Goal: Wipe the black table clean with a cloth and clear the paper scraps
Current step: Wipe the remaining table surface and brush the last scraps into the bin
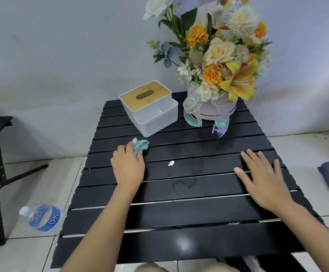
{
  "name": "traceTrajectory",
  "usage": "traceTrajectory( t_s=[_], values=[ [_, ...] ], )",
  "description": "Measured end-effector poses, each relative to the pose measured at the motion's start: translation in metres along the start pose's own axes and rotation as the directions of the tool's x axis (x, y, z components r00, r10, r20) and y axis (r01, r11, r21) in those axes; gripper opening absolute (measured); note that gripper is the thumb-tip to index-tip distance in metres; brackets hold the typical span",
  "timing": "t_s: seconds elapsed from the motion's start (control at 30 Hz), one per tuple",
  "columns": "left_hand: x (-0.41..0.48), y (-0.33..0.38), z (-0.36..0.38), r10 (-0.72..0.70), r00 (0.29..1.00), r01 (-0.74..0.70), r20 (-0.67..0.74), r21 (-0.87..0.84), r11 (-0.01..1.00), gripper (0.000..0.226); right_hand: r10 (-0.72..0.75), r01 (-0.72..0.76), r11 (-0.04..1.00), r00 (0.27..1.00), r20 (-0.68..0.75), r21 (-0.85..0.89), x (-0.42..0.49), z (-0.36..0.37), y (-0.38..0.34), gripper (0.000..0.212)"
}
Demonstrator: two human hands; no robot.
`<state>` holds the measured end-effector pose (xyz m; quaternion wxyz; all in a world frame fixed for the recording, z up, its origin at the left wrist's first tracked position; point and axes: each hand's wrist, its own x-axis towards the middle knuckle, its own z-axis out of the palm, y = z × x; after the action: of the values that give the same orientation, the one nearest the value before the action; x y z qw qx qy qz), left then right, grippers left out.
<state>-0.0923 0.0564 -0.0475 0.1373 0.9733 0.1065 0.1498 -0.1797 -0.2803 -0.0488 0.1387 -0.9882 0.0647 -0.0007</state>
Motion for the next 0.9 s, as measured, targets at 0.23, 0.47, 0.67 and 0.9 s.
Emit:
traceTrajectory(
  t_s=[0.23, 0.47, 0.67, 0.9],
  values=[
    [-0.067, 0.087, 0.015, 0.323, 0.936, -0.286, 0.139, -0.233, 0.929, 0.045, -0.038, 0.036, 0.999, 0.998, -0.053, -0.026, 0.0, 0.009, 0.001, 0.065],
    [0.014, 0.109, 0.027, 0.192, 0.959, -0.125, 0.207, -0.298, 0.946, 0.048, 0.161, -0.161, 0.987, 0.976, -0.149, 0.016, -0.003, -0.012, 0.043, 0.056],
    [-0.031, 0.14, 0.042, 0.439, 0.885, -0.391, 0.157, -0.264, 0.882, 0.048, 0.216, -0.211, 0.974, 0.975, -0.057, 0.084, -0.002, -0.01, 0.044, 0.067],
    [0.03, 0.198, 0.062, 0.341, 0.912, -0.25, 0.228, -0.351, 0.902, 0.046, 0.224, -0.218, 0.971, 0.972, -0.063, 0.094, -0.001, -0.01, 0.046, 0.064]
  ],
)
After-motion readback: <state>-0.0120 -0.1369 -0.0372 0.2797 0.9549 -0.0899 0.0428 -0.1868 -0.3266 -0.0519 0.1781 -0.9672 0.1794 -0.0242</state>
